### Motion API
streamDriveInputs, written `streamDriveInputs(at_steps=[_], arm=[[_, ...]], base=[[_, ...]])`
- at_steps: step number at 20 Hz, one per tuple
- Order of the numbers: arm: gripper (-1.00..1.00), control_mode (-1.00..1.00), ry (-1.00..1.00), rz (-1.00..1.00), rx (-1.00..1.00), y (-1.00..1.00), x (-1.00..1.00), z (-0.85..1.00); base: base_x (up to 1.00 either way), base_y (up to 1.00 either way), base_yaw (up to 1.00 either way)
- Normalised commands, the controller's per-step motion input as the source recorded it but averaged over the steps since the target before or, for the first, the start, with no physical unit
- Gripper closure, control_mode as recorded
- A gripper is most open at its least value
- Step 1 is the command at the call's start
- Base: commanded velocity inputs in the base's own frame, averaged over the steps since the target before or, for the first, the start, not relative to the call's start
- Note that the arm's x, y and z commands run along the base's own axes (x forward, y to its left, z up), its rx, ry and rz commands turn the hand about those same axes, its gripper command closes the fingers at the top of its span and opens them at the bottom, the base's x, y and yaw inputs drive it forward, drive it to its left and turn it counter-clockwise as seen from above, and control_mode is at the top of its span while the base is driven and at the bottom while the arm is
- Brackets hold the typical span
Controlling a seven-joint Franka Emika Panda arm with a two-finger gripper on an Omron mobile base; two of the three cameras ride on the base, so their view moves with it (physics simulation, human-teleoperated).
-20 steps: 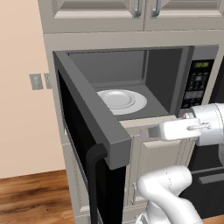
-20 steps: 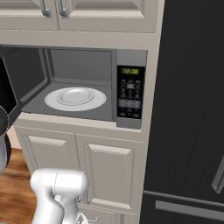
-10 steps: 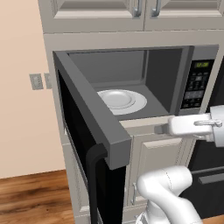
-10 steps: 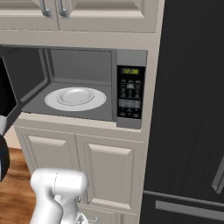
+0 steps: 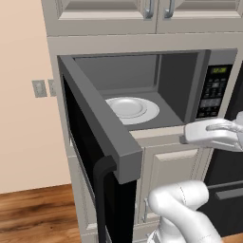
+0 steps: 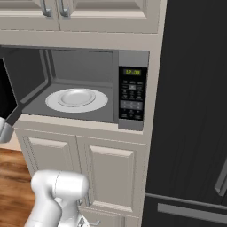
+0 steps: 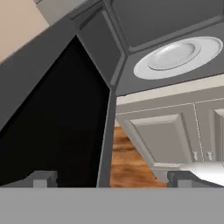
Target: Pick the hotdog bun from the counter and place it in the microwave. Then turn on the microwave.
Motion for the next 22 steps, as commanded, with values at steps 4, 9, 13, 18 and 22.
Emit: streamDriveInputs(at_steps=[4, 9, 13, 18, 22], arm=[[-1.0, -1.0, 0.12, -0.06, -0.31, -0.4, 0.01, -0.06], [-1.0, -1.0, 0.05, 0.0, -0.35, -0.39, 0.08, -0.26], [-1.0, -1.0, 0.01, 0.01, -0.26, -0.33, 0.16, -0.3], [-1.0, -1.0, 0.0, 0.01, -0.09, -0.26, 0.19, -0.35], [-1.0, -1.0, 0.0, 0.0, 0.01, -0.21, 0.26, -0.36]], base=[[0.0, 0.0, 0.0], [0.0, 0.0, 0.0], [0.0, 0.0, 0.0], [0.0, 0.0, 0.0], [0.0, 0.0, 0.0]])
